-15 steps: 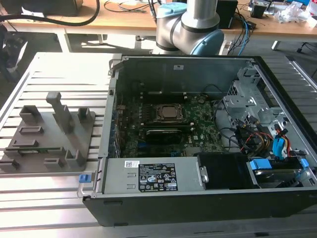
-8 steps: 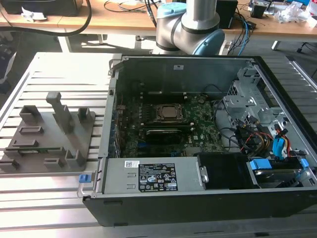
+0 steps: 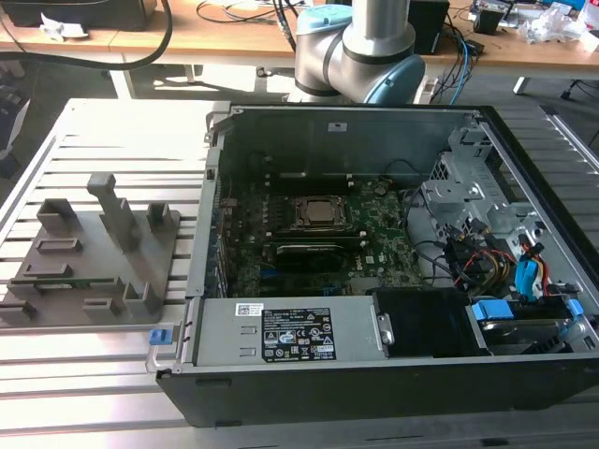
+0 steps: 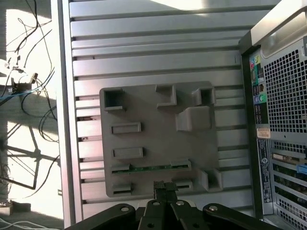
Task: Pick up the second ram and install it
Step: 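Reach for the second ram, then pick up the second ram and move it above second insertion slot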
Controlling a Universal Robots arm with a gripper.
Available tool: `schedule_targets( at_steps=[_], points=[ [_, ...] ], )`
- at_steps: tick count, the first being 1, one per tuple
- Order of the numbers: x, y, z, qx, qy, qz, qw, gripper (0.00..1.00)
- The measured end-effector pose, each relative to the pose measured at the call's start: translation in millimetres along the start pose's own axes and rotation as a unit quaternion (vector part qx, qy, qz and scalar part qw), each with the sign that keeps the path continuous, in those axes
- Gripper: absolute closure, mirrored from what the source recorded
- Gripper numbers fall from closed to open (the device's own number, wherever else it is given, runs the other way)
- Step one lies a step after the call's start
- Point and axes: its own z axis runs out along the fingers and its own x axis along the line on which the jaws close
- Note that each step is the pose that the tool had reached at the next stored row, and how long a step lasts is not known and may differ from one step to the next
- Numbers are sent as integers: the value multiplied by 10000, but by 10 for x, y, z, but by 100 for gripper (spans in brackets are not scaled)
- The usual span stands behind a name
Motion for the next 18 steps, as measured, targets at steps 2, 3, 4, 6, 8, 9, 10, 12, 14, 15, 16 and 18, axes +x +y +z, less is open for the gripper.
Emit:
schedule_targets(
  at_steps=[2,3,4,6,8,9,10,12,14,15,16,18],
  points=[
    [0,-1,0,0,0,0,10000,89],
    [0,-1,0,0,0,0,10000,89],
    [0,-1,0,0,0,0,10000,89],
    [0,-2,0,0,0,-3,10000,89],
    [0,-2,0,-3,6,-139,9999,89],
    [0,-2,0,-7,12,-283,9996,89],
    [0,-2,0,-10,20,-442,9990,89],
    [0,-2,1,-17,31,-711,9975,89],
    [0,-1,1,-22,41,-940,9956,89],
    [0,0,0,-26,49,-1093,9940,89],
    [0,1,1,-30,56,-1264,9920,89],
    [0,1,1,-35,66,-1480,9890,89]
  ],
)
